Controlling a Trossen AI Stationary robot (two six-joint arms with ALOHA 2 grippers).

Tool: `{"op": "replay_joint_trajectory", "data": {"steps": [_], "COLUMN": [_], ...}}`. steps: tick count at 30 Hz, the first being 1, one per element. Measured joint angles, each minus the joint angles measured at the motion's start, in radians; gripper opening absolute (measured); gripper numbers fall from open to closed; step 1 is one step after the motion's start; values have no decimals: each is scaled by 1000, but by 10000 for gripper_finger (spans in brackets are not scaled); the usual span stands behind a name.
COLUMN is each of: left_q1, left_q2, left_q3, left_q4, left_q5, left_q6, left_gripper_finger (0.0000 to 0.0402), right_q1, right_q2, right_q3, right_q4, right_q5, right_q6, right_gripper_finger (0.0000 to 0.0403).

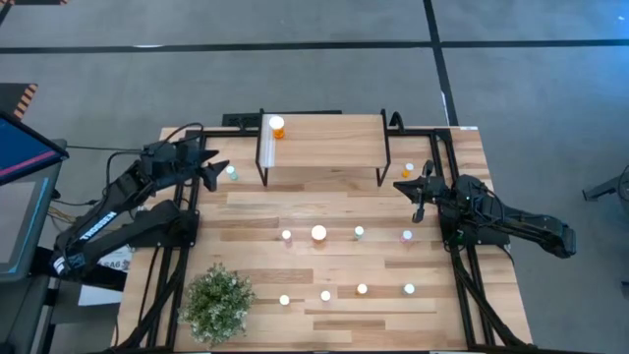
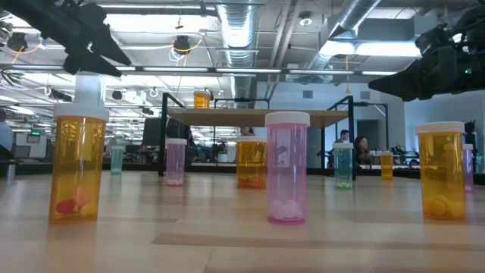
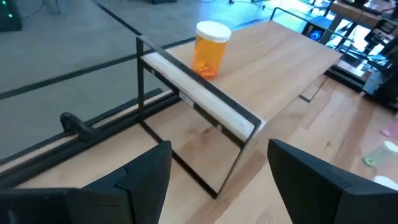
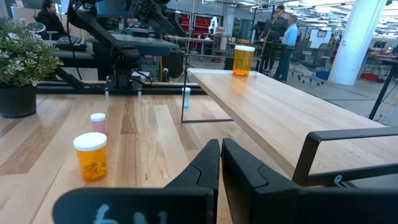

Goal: Pick and place medicine bottles onto shelf by color
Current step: Put the blue pill bottle on the shelf

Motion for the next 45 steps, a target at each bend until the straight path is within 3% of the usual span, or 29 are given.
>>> {"op": "replay_joint_trajectory", "data": {"steps": [6,15,32,37,45], "left_q1": [0,0,-41,-46,-46], "left_q2": [9,188,467,548,625], "left_q3": [0,0,0,0,0], "left_q4": [-123,-142,-69,-52,-23], "left_q5": [-89,-165,-194,-248,-269], "left_q6": [-52,-92,-101,-102,-108], "left_gripper_finger": [251,251,251,251,251], "right_q1": [0,0,0,0,0], "right_q2": [0,0,0,0,0], "right_q3": [0,0,0,0,0], "right_q4": [0,0,0,0,0], "right_q5": [0,0,0,0,0], "right_q6": [0,0,0,0,0], "right_gripper_finger": [43,43,43,43,43]}}
